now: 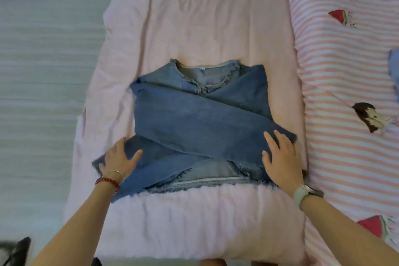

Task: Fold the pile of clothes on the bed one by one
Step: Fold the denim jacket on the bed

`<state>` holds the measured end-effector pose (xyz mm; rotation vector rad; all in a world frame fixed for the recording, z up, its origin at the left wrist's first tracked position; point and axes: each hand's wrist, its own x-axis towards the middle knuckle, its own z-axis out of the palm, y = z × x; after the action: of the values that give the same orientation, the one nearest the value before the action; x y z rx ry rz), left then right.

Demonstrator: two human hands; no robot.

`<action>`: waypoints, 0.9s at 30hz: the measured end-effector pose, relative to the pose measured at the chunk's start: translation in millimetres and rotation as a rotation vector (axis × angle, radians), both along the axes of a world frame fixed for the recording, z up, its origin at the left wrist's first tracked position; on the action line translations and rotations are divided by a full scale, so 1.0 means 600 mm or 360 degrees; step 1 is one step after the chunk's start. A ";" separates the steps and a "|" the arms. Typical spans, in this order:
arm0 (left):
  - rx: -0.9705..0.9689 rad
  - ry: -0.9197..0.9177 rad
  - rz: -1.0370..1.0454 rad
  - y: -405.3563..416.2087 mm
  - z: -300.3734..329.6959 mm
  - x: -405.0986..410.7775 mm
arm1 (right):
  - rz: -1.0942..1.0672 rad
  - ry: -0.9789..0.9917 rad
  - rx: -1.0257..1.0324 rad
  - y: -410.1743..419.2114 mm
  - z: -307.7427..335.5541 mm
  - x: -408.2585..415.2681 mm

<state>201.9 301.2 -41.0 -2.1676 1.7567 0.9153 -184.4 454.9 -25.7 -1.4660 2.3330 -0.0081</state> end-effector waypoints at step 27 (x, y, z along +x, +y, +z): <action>-0.0110 0.0582 -0.0310 0.105 0.002 -0.086 | -0.0485 -0.0957 -0.0764 -0.087 0.115 0.143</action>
<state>150.5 364.2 -39.6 -1.9132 2.1480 1.2787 -98.5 402.7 43.1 -1.0611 2.0781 -1.0036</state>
